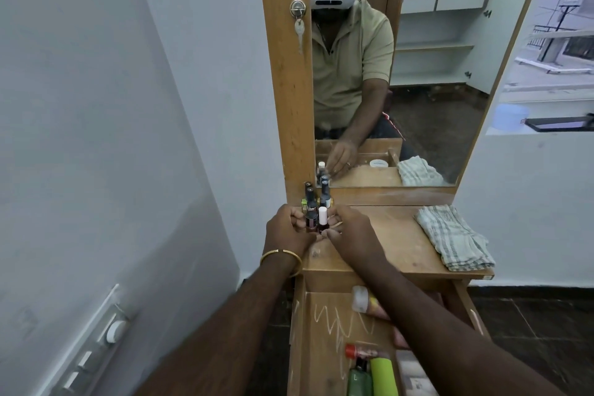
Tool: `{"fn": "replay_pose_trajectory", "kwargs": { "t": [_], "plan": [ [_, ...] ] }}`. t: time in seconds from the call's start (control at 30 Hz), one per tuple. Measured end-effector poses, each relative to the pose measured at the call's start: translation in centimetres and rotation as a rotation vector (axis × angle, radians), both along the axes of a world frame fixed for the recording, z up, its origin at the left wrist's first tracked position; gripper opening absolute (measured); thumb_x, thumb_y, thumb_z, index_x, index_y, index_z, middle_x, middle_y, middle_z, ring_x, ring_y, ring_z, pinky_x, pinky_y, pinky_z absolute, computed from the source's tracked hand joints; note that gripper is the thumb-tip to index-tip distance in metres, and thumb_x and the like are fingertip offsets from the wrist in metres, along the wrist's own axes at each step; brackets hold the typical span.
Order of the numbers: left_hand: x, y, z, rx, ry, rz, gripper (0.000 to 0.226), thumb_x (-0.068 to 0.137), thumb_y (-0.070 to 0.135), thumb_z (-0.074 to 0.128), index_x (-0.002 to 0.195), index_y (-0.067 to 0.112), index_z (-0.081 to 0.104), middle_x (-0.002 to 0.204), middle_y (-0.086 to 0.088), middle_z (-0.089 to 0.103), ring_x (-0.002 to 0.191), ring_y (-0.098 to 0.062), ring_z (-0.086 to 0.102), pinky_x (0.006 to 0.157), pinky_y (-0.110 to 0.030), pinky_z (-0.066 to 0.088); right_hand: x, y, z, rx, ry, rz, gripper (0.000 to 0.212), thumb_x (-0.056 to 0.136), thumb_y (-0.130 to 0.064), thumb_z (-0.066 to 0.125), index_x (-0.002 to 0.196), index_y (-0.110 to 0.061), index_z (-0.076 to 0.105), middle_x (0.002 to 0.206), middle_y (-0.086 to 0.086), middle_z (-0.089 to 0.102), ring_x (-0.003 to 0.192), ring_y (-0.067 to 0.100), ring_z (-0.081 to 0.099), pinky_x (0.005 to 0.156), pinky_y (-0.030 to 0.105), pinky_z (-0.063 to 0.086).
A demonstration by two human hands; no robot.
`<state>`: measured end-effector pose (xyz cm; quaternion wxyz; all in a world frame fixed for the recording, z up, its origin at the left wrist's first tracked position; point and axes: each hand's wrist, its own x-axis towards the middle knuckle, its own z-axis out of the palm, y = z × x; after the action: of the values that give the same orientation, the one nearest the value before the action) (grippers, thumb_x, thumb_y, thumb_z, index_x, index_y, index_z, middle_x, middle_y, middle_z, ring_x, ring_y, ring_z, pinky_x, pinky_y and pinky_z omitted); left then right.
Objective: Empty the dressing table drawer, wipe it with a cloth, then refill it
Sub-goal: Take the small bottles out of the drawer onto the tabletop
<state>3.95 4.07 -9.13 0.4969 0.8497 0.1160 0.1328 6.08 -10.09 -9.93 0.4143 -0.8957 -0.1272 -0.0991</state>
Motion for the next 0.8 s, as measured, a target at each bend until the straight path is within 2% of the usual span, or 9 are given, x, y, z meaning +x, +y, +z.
{"fn": "replay_pose_trajectory", "kwargs": {
  "t": [0.13,0.23,0.4,0.5,0.6,0.8],
  "plan": [
    [0.5,0.0,-0.2,0.017,0.001,0.003,0.050,0.056,0.014,0.093,0.090,0.017,0.056,0.081,-0.002,0.066,0.073,-0.014,0.064,0.067,-0.024,0.055,0.4,0.2,-0.3,0.028,0.013,-0.022,0.031,0.076,-0.004,0.077,0.094,-0.024,0.062,0.088,-0.005,0.061,0.081,0.012,0.061,0.072,0.034,0.056],
    [0.9,0.1,-0.3,0.031,0.003,0.009,0.049,0.056,0.015,0.093,0.088,0.017,0.056,0.080,-0.001,0.066,0.075,-0.016,0.065,0.069,-0.028,0.057,0.6,0.3,-0.6,0.041,0.005,-0.042,0.031,0.074,-0.005,0.079,0.092,-0.025,0.062,0.088,-0.004,0.062,0.079,0.012,0.061,0.072,0.036,0.056],
    [1.1,0.1,-0.5,0.039,0.011,0.004,0.051,0.055,0.015,0.094,0.089,0.019,0.055,0.081,0.000,0.066,0.077,-0.018,0.065,0.072,-0.033,0.059,0.6,0.4,-0.9,0.054,0.010,-0.063,0.032,0.074,-0.003,0.078,0.094,-0.024,0.063,0.087,-0.006,0.061,0.077,0.007,0.060,0.070,0.031,0.056],
    [0.7,0.0,-0.3,0.046,0.016,-0.003,0.057,0.053,0.018,0.095,0.093,0.020,0.054,0.086,0.002,0.064,0.080,-0.015,0.064,0.073,-0.030,0.058,0.2,0.1,-0.7,0.066,0.024,-0.054,0.034,0.075,0.001,0.073,0.093,-0.025,0.060,0.084,-0.010,0.057,0.072,0.008,0.060,0.063,0.026,0.055],
    [-0.1,0.1,0.3,0.062,0.016,-0.010,0.061,0.052,0.021,0.096,0.097,0.021,0.054,0.092,0.005,0.062,0.084,-0.012,0.060,0.075,-0.027,0.055,-0.3,-0.4,-0.4,0.047,0.014,-0.052,0.039,0.072,-0.002,0.076,0.095,-0.028,0.058,0.087,-0.011,0.055,0.074,0.010,0.060,0.066,0.029,0.055],
    [-2.9,0.7,1.7,0.141,-0.016,-0.005,0.045,0.064,0.018,0.087,0.095,0.021,0.055,0.093,0.003,0.063,0.089,-0.018,0.062,0.081,-0.035,0.054,-3.3,-1.2,1.2,0.017,-0.017,-0.048,0.038,0.069,-0.012,0.084,0.098,-0.021,0.061,0.088,-0.007,0.058,0.077,0.013,0.060,0.068,0.031,0.051]
  ]
}}
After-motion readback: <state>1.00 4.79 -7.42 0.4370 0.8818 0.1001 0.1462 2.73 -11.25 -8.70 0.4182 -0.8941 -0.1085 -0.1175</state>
